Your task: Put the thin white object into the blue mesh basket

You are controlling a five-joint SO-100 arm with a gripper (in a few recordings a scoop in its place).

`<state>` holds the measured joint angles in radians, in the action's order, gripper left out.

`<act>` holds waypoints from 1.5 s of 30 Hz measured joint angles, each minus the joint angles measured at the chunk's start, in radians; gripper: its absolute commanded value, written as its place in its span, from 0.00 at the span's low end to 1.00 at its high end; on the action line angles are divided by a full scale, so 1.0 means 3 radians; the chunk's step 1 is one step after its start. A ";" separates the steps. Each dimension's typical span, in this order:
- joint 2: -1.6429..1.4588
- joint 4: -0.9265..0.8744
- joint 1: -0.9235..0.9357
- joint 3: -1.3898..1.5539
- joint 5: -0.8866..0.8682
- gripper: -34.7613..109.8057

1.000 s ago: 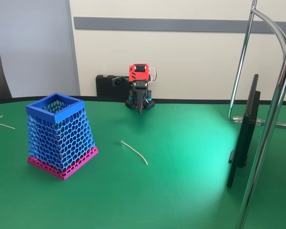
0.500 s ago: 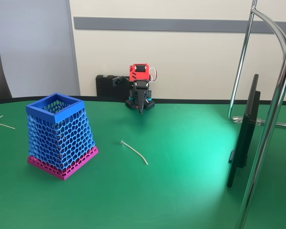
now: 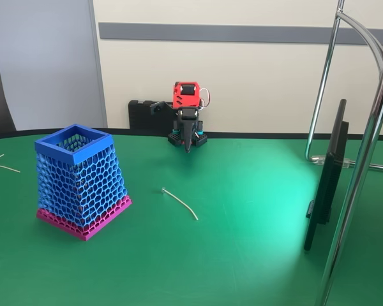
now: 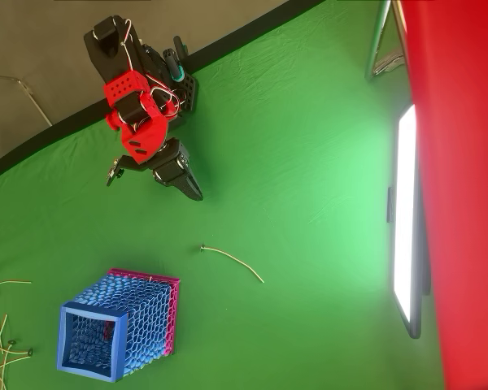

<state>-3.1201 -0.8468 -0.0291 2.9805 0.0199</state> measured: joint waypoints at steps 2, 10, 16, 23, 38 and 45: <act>0.0215 0.0000 0.0005 -0.0123 -0.0051 0.25; 0.1110 0.0000 0.0128 -0.0644 -0.0276 0.25; 0.1943 0.0005 0.0225 -0.1166 -0.0455 0.25; 0.2863 -0.0097 0.0322 -0.1928 -0.0619 0.25; 0.4786 -0.0358 0.0476 -0.3523 -0.1289 0.39; 0.5589 -0.0614 0.0583 -0.4316 -0.1616 0.38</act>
<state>-1.4435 -1.0308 0.1457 1.6858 -0.4648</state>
